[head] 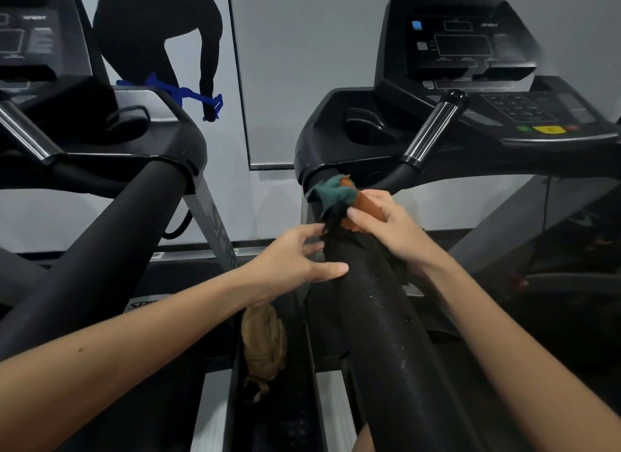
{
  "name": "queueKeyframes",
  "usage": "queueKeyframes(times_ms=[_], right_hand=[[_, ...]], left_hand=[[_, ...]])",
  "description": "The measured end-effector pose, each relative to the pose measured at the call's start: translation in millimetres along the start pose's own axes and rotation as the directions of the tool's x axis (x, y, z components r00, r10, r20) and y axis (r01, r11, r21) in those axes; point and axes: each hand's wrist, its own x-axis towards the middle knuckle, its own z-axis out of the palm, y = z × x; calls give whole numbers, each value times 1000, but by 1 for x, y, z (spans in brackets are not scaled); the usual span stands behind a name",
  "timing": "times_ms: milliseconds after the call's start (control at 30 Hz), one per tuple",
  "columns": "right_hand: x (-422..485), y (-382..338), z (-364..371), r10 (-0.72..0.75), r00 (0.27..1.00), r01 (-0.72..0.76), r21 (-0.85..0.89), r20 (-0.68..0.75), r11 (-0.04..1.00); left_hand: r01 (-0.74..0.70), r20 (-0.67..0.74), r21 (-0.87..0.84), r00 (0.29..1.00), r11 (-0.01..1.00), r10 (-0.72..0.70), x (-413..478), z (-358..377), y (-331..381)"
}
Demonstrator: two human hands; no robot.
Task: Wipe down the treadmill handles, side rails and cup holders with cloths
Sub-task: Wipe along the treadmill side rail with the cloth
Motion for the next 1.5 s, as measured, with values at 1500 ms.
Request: queueKeyframes(times_ms=[1500], right_hand=[[-44,15,10,251,967,-230,511,28,828]], left_hand=[[-70,-125,81,989,994,80,-18,16,-2]])
